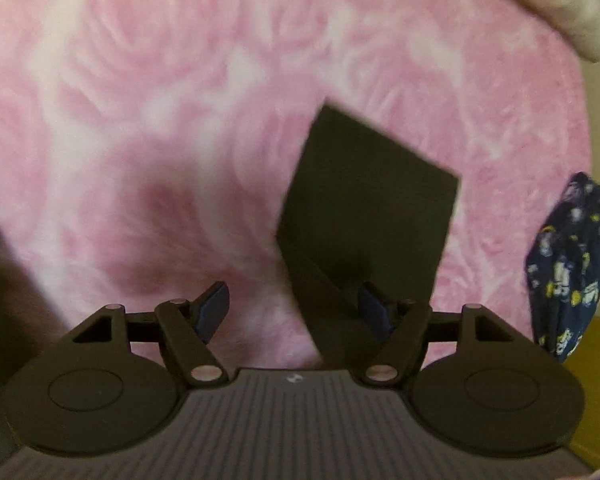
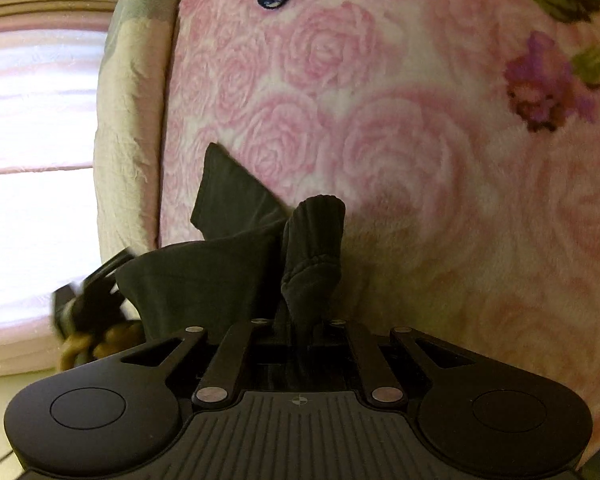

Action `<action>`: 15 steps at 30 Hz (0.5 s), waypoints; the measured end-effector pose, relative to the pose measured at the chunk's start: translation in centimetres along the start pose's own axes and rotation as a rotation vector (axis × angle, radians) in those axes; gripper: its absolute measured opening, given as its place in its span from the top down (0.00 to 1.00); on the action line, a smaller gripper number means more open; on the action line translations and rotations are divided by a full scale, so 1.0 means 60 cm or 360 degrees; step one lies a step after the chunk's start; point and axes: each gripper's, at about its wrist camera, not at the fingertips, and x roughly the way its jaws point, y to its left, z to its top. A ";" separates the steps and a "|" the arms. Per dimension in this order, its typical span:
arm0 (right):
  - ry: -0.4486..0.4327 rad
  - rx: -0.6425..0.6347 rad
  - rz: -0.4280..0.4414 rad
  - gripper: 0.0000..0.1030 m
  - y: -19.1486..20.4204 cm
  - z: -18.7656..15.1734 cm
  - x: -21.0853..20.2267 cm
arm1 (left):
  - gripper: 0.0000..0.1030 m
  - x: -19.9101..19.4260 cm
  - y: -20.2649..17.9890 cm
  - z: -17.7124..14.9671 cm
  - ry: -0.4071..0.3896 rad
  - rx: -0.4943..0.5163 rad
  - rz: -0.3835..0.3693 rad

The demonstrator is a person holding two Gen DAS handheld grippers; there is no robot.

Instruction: Fold clothes

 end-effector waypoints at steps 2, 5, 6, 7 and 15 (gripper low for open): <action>-0.0014 0.0026 0.0006 0.97 -0.003 -0.002 0.005 | 0.75 0.024 0.001 -0.001 0.0066 -0.0035 -0.0126; -0.0019 0.0052 0.0024 0.97 -0.004 0.000 0.005 | 0.96 -0.008 0.002 -0.010 0.0010 -0.0072 -0.0399; -0.0021 0.0044 0.0031 0.97 -0.001 -0.001 0.001 | 0.97 -0.032 0.000 -0.012 -0.0040 -0.0044 -0.0483; -0.0030 0.0033 0.0044 0.97 0.004 -0.001 -0.002 | 0.97 -0.073 0.002 -0.015 -0.0119 -0.0009 -0.0588; -0.0207 0.0002 0.0404 0.97 0.121 0.006 -0.039 | 0.97 -0.548 0.134 -0.068 -0.1045 0.0348 -0.1012</action>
